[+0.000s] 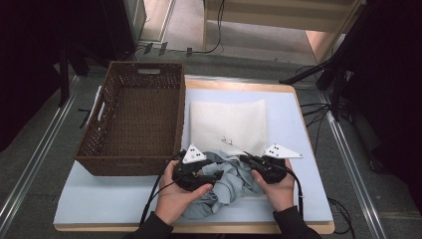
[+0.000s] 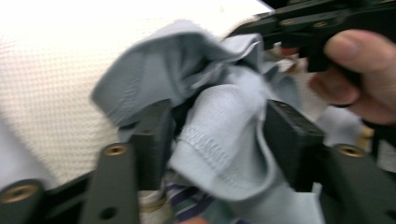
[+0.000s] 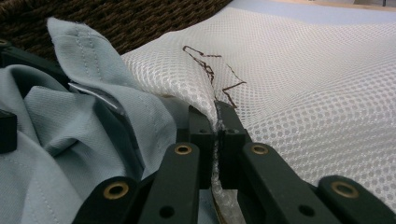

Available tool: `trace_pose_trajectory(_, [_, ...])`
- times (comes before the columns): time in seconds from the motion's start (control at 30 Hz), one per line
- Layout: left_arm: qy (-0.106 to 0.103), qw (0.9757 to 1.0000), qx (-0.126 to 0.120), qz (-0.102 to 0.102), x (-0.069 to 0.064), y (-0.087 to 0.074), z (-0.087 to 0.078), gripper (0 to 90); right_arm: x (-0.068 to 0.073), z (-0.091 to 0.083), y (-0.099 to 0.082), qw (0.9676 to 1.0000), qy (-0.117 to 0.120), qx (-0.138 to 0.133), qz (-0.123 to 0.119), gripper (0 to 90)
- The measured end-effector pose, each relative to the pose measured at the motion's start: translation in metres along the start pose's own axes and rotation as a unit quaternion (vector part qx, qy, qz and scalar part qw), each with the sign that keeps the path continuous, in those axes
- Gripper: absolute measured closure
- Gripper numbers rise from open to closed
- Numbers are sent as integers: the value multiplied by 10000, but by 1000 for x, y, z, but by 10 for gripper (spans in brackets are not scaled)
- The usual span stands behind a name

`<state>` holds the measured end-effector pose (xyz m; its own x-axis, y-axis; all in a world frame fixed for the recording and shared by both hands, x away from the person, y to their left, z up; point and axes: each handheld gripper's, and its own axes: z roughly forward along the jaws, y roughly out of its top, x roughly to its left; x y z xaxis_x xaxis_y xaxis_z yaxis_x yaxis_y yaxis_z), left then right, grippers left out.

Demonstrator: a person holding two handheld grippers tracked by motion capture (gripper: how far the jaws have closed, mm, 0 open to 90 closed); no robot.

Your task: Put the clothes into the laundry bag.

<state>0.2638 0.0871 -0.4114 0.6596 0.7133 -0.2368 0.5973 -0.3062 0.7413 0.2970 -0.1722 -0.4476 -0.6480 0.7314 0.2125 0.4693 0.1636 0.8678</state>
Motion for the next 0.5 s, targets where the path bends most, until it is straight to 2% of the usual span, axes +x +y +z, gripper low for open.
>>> trace_pose_trajectory(0.07, [-129,9998,140,-67,1,-1,8,340,1,1,0,10000,-4,16,-12,882])
trace_pose_trajectory(0.13, [-268,9993,274,-56,-3,-1,18,346,2,2,0,10000,-5,27,-17,882])
trace_pose_trajectory(0.27, [-334,9970,687,121,-15,2,41,388,3,2,0,10000,9,29,-2,882])
trace_pose_trajectory(0.37, [-222,9954,878,303,-25,4,58,480,4,2,-1,10000,43,27,-28,882])
trace_pose_trajectory(0.47, [-8,9924,1057,634,-33,8,67,647,6,1,0,10000,79,12,-47,882])
trace_pose_trajectory(0.5, [44,9925,1068,599,-34,11,67,703,7,1,0,9999,95,-1,-45,882])
